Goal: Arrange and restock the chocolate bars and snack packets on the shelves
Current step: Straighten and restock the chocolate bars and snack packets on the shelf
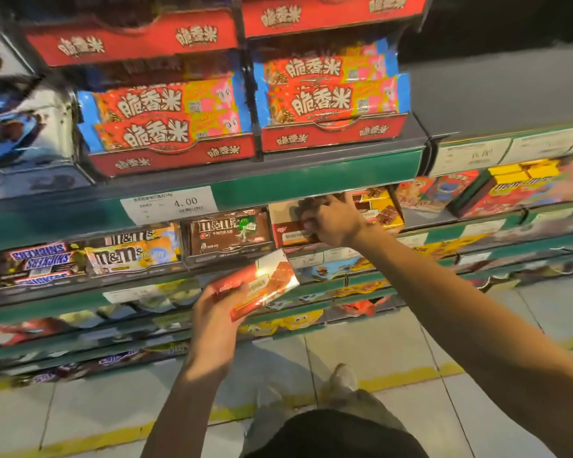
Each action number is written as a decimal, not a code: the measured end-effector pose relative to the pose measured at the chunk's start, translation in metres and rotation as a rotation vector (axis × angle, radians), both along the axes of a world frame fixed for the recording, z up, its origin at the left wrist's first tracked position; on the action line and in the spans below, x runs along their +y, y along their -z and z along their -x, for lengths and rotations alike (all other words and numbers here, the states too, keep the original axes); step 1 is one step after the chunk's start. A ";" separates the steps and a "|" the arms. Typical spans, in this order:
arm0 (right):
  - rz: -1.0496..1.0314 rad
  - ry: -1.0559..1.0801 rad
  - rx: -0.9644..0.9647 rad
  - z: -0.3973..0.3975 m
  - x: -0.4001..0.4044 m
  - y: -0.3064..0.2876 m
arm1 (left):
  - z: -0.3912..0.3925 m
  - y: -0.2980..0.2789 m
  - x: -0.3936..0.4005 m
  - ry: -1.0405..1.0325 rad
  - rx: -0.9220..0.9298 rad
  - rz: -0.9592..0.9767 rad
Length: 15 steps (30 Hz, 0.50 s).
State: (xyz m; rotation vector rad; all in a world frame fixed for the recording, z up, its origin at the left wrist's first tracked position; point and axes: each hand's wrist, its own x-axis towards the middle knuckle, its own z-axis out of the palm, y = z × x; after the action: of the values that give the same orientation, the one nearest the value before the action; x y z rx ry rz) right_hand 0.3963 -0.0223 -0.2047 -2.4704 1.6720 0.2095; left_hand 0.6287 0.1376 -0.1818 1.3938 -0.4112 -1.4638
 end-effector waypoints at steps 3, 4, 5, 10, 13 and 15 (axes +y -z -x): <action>0.018 0.026 -0.234 0.000 0.014 -0.004 | 0.008 0.002 -0.011 0.022 -0.021 -0.007; 0.045 0.063 -0.395 -0.002 0.020 -0.009 | 0.012 0.000 -0.015 0.033 -0.031 -0.008; 0.042 0.103 -0.564 -0.004 0.028 -0.015 | 0.016 -0.001 -0.018 0.047 -0.040 -0.002; -0.424 0.239 -1.093 -0.006 0.053 -0.034 | 0.037 -0.003 -0.042 0.127 -0.078 0.055; -0.413 0.238 -1.133 0.002 0.052 -0.034 | 0.050 -0.005 -0.058 0.182 -0.172 0.096; -0.376 0.292 -1.171 0.010 0.047 -0.037 | 0.055 -0.006 -0.065 0.214 -0.428 0.174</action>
State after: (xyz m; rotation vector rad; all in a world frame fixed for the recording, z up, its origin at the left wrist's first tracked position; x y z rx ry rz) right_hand 0.3867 0.0252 -0.1678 -1.4707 1.2191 -0.7361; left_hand 0.5733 0.0731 -0.1760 1.5544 -0.9616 -1.2537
